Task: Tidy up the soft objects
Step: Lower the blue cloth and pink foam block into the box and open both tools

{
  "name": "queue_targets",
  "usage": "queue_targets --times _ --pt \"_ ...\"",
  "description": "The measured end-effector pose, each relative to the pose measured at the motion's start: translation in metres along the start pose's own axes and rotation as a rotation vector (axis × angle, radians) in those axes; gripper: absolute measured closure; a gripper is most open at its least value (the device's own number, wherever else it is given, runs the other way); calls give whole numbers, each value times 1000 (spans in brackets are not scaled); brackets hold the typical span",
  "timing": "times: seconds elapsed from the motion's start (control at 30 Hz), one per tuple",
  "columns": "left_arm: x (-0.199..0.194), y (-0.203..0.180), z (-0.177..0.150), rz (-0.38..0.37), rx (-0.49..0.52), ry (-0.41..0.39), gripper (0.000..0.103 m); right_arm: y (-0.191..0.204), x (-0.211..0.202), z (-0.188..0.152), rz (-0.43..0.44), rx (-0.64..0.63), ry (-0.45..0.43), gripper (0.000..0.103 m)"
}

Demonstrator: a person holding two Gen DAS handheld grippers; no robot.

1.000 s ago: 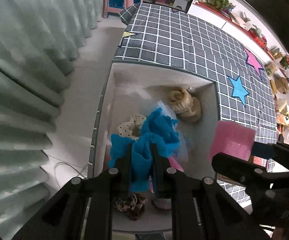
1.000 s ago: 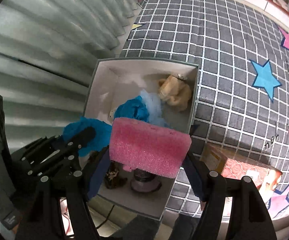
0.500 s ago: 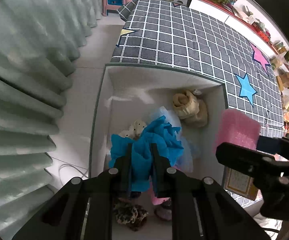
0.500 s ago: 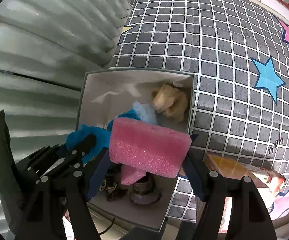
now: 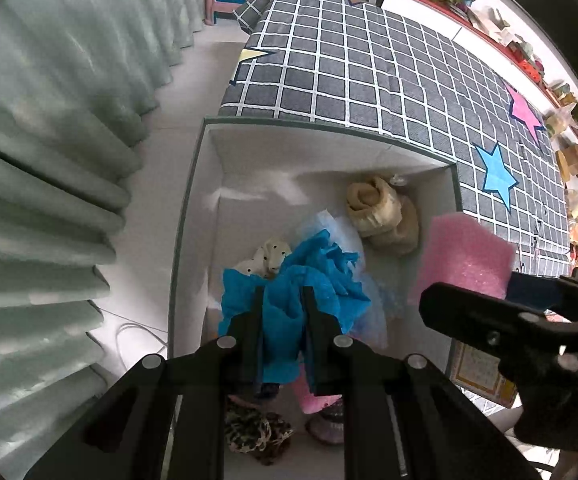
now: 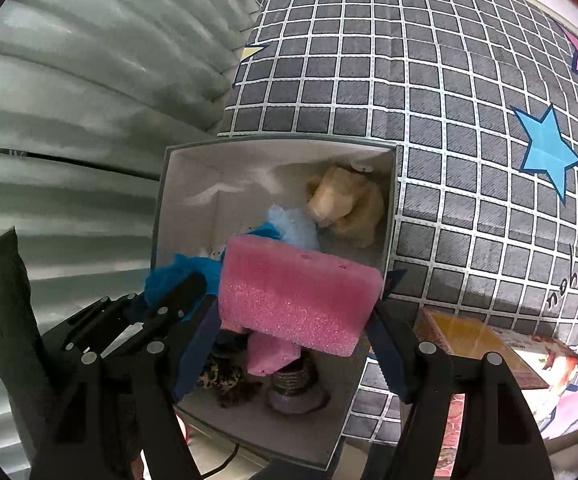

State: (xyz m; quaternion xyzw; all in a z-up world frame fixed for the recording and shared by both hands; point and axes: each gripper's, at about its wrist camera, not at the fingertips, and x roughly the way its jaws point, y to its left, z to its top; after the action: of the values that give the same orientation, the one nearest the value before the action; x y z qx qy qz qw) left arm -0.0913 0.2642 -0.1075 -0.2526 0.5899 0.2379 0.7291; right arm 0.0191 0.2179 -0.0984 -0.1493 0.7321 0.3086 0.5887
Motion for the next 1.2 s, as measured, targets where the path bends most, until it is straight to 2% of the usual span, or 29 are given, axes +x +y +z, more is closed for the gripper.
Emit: queue_targets --times 0.07,0.13,0.17,0.2,0.23,0.27,0.3,0.4,0.5,0.53,0.7,0.87,1.03,1.2 --pt "-1 -1 -2 -5 1 -9 82 0 2 1 7 3 4 29" --pt "-3 0 -3 -5 -8 -21 60 1 4 1 26 -1 15 29" --pt "-4 0 -5 -4 -13 -22 35 1 5 1 39 -7 21 27" --pt "-5 1 -6 2 -19 -26 25 3 5 1 49 -15 24 26" --pt "-8 3 -8 -2 -23 -44 16 5 4 0 47 -24 18 15" --pt "-11 3 -10 -4 -22 -56 15 6 2 -1 31 -32 7 2" --pt "-15 4 -12 0 -18 -63 14 7 -1 -1 17 -41 -7 0" --pt "-29 5 -20 12 -9 -110 13 10 -12 -6 15 -63 -38 0" --pt "-55 6 -31 113 -12 -197 13 15 -26 -16 -39 -107 -72 0" --pt "-61 7 -34 141 -14 -203 13 18 -31 -21 -72 -129 -88 0" --pt "-76 9 -51 94 20 -147 13 25 -49 -43 -143 -177 -119 0" --pt "-91 8 -78 126 70 -153 13 31 -58 -64 -188 -196 -122 0" --pt "-94 16 -94 146 76 -132 12 41 -59 -87 -241 -241 -143 0" --pt "-95 23 -102 154 80 -120 12 48 -56 -102 -252 -255 -151 0"
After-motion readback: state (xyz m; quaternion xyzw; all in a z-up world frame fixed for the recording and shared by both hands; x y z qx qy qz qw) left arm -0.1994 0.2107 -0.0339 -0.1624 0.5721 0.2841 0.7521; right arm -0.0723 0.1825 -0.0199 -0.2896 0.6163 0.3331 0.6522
